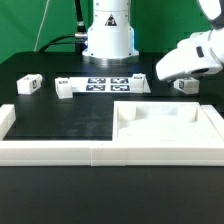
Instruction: Assemble one leg
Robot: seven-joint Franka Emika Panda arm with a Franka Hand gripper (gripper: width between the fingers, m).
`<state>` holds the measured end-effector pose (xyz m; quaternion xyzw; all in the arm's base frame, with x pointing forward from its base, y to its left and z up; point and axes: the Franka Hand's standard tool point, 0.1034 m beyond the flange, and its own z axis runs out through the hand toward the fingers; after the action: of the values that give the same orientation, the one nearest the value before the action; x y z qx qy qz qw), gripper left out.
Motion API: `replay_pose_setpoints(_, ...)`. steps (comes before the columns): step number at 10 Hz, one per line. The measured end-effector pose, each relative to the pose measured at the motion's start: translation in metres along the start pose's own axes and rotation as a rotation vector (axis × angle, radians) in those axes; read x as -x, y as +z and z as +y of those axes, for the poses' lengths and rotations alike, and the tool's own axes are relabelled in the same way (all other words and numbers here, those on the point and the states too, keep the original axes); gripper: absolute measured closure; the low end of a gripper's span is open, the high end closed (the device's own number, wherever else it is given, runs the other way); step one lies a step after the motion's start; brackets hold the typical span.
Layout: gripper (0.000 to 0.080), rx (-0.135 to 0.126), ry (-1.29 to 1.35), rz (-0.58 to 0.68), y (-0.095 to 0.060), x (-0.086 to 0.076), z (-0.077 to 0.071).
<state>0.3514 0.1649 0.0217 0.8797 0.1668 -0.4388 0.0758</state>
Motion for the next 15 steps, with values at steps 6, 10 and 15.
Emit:
replay_pose_setpoints(6,0.0151,0.003,-0.011,-0.024,0.014,-0.005,-0.007)
replay_pose_setpoints(10,0.0399,0.004,-0.015,-0.020,0.014,-0.006,-0.008)
replay_pose_setpoints(15,0.0511,0.004,-0.015,-0.020,0.014,-0.006,-0.008)
